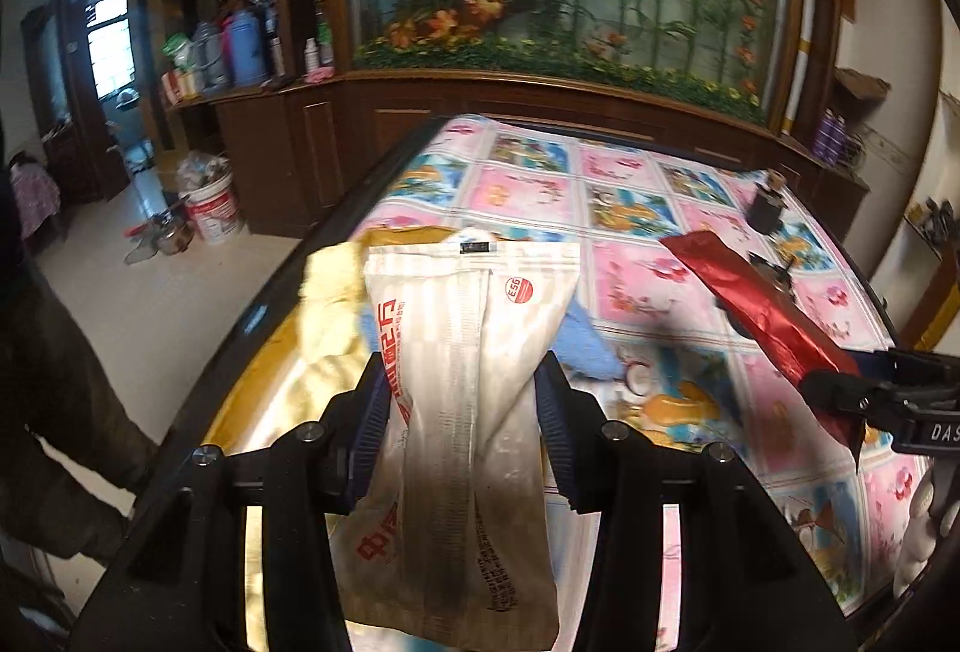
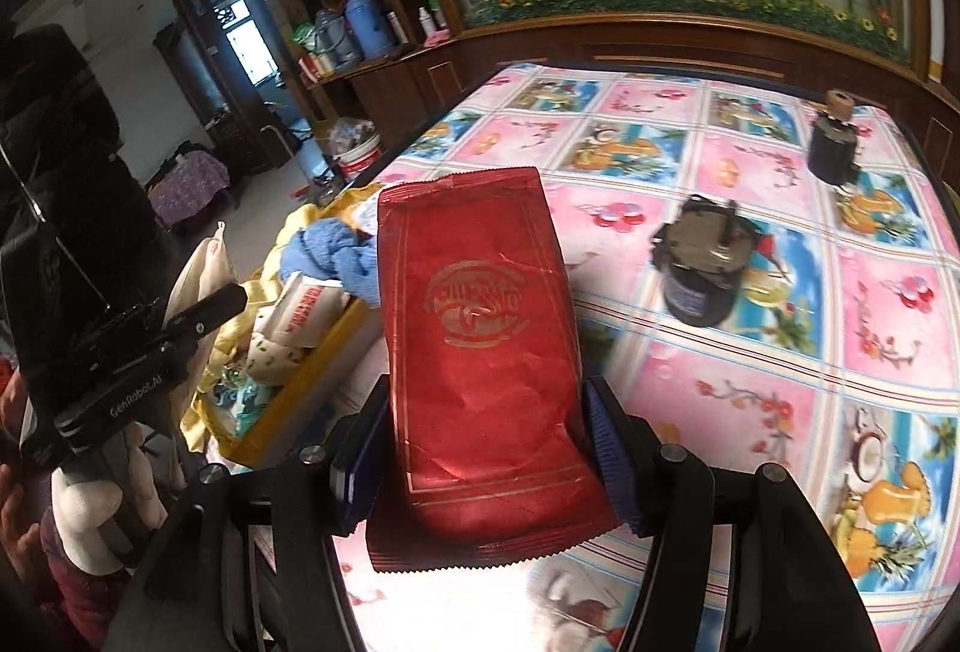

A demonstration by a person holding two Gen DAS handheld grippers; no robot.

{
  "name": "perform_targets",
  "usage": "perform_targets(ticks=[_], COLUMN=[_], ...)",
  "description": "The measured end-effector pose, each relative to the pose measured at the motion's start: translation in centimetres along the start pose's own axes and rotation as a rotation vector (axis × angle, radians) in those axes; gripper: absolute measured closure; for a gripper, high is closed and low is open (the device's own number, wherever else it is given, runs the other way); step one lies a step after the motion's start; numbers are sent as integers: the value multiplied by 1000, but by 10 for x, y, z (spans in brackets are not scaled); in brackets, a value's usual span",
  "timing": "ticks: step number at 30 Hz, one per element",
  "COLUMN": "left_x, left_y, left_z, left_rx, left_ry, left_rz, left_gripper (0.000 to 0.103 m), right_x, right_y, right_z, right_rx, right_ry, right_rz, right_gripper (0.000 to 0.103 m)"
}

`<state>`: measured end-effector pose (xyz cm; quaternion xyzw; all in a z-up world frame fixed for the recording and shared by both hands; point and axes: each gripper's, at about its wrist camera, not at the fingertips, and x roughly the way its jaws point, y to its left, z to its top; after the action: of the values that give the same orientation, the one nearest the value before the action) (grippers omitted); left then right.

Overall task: Organize soft objects
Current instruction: 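Carry the white bag and red packet over the foam box and release both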

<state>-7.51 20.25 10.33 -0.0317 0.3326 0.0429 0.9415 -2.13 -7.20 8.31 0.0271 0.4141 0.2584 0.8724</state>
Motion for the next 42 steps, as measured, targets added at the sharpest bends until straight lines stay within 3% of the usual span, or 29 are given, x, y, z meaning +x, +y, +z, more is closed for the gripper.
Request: perform_targets(ticks=[7, 26, 35, 42], left_x=[13, 47, 48, 46], left_y=[41, 57, 54, 47], left_z=[-9, -20, -25, -29], left_rx=[-95, -153, -148, -129], left_ry=[36, 93, 104, 109], left_rz=[46, -17, -39, -32], left_gripper=[58, 58, 58, 57], right_x=[26, 124, 175, 173], right_y=[32, 107, 125, 126], right_z=[11, 61, 85, 80], right_rx=[-43, -111, -116, -70], right_ry=[29, 163, 237, 252], right_rz=[56, 163, 120, 121], right_gripper=[41, 41, 42, 42])
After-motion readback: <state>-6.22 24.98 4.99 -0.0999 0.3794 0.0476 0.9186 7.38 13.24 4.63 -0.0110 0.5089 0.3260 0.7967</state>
